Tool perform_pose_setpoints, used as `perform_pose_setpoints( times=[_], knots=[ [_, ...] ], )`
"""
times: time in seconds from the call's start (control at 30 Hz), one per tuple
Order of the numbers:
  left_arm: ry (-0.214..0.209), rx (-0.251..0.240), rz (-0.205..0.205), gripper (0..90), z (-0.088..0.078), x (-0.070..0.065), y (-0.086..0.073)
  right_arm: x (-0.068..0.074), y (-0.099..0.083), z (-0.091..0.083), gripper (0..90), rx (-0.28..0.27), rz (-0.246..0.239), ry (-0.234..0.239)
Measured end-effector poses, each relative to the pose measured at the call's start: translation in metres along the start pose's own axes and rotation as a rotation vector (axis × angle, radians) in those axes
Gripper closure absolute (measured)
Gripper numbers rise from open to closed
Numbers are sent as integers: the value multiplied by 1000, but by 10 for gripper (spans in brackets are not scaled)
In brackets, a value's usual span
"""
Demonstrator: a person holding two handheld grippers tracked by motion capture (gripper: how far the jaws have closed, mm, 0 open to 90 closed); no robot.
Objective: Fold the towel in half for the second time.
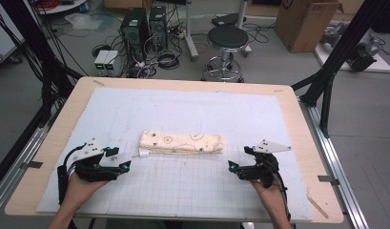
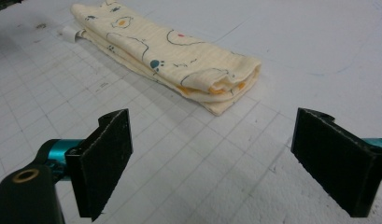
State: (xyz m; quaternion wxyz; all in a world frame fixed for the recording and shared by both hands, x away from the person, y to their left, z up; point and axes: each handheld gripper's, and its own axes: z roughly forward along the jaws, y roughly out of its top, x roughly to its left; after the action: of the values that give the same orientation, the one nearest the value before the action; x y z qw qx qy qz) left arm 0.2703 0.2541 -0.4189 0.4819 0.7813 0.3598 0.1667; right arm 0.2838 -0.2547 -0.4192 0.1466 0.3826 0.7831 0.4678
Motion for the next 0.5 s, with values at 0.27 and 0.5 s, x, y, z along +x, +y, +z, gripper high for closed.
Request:
perform_pose_setpoints(
  times=[0.27, 0.5],
  knots=[
    [1, 15, 8, 263, -4, -7, -6, 2, -7, -10, 120, -1, 3, -10],
    [7, 10, 14, 261, -9, -11, -10, 4, -12, -15, 120, -2, 7, -12]
  ],
)
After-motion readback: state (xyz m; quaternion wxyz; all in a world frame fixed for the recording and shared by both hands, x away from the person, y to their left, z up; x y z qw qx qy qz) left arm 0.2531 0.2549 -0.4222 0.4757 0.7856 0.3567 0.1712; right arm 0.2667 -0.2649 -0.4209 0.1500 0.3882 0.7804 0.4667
